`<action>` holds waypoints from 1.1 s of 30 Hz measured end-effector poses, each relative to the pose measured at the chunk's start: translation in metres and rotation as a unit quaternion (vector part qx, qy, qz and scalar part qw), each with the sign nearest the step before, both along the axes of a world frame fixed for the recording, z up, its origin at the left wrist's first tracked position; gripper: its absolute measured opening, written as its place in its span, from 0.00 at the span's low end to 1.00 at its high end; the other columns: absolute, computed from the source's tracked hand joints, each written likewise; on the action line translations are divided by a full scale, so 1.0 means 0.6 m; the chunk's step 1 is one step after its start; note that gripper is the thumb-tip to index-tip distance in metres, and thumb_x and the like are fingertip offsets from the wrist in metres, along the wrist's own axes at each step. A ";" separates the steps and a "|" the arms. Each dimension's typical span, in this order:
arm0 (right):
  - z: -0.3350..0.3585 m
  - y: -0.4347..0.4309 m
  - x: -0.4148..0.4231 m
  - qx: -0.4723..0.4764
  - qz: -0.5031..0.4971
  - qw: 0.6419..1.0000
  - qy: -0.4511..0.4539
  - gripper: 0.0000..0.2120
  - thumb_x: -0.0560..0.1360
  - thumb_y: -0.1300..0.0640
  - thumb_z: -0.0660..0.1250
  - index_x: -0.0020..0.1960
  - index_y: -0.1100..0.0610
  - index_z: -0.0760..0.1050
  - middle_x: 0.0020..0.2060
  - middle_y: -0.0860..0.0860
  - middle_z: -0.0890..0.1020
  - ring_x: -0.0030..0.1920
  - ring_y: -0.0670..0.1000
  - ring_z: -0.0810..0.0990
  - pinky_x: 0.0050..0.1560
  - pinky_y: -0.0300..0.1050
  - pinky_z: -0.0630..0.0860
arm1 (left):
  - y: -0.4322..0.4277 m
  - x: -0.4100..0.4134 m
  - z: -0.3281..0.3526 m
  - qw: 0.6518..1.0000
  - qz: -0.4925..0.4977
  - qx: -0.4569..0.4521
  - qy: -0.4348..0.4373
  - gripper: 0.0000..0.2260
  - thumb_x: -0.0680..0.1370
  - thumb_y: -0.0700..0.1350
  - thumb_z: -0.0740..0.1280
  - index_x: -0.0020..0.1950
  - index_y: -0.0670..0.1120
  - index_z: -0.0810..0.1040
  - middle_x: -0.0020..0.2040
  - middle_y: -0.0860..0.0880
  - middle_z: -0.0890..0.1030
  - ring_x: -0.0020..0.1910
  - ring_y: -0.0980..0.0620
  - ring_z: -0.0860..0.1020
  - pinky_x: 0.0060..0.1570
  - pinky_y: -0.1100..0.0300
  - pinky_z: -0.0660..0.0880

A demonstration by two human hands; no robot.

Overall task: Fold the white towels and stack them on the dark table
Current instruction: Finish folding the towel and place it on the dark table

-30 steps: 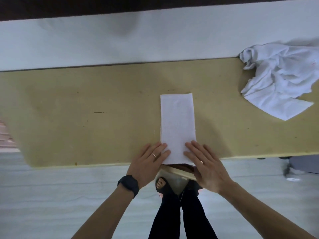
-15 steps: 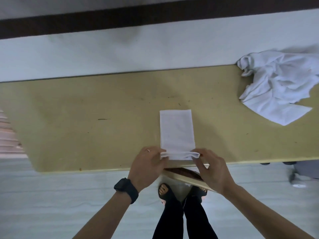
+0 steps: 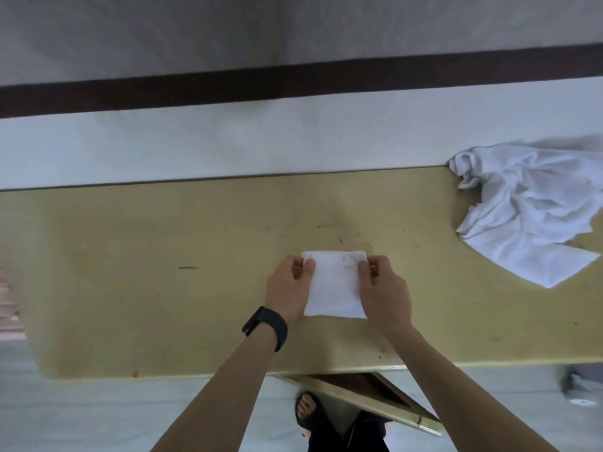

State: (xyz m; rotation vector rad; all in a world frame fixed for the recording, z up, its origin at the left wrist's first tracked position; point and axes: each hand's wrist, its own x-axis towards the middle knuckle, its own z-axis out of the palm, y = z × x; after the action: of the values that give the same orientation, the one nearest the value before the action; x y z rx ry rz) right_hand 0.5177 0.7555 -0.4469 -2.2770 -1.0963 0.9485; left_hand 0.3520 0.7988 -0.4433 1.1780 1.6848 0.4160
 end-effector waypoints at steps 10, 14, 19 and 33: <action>-0.008 0.019 -0.005 -0.004 0.050 0.995 -0.090 0.08 0.83 0.48 0.52 0.49 0.51 0.64 0.36 0.45 0.75 0.38 0.56 0.74 0.40 0.48 0.66 | 0.017 0.010 -0.012 0.992 -0.041 0.053 0.108 0.10 0.81 0.56 0.59 0.50 0.49 0.70 0.41 0.52 0.79 0.38 0.51 0.78 0.38 0.52 0.77; -0.012 0.020 -0.005 -0.003 0.068 0.991 -0.116 0.09 0.82 0.49 0.50 0.48 0.51 0.63 0.41 0.47 0.78 0.39 0.58 0.76 0.41 0.50 0.68 | 0.018 0.013 -0.010 0.976 -0.086 0.080 0.183 0.12 0.82 0.57 0.56 0.50 0.49 0.67 0.36 0.50 0.77 0.34 0.48 0.77 0.33 0.53 0.75; -0.009 0.014 -0.007 -0.005 0.081 0.978 -0.191 0.10 0.82 0.46 0.53 0.51 0.53 0.65 0.44 0.49 0.75 0.36 0.56 0.73 0.37 0.48 0.68 | 0.000 0.006 0.001 0.969 -0.057 0.084 0.226 0.17 0.80 0.62 0.55 0.59 0.51 0.66 0.47 0.51 0.80 0.41 0.49 0.79 0.38 0.54 0.77; -0.073 -0.044 -0.001 0.053 0.315 0.909 -0.269 0.30 0.83 0.45 0.45 0.81 0.55 0.46 0.81 0.50 0.48 0.80 0.52 0.45 0.75 0.63 0.51 | -0.053 -0.031 -0.077 0.834 -0.353 0.261 0.334 0.27 0.83 0.58 0.43 0.81 0.49 0.51 0.81 0.51 0.53 0.78 0.49 0.50 0.71 0.37 0.52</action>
State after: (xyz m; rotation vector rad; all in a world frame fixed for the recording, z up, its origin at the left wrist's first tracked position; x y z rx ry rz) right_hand 0.5170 0.7289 -0.4906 -2.1722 -2.1499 0.4263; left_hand 0.3333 0.7671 -0.4893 2.4574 1.5521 -0.0382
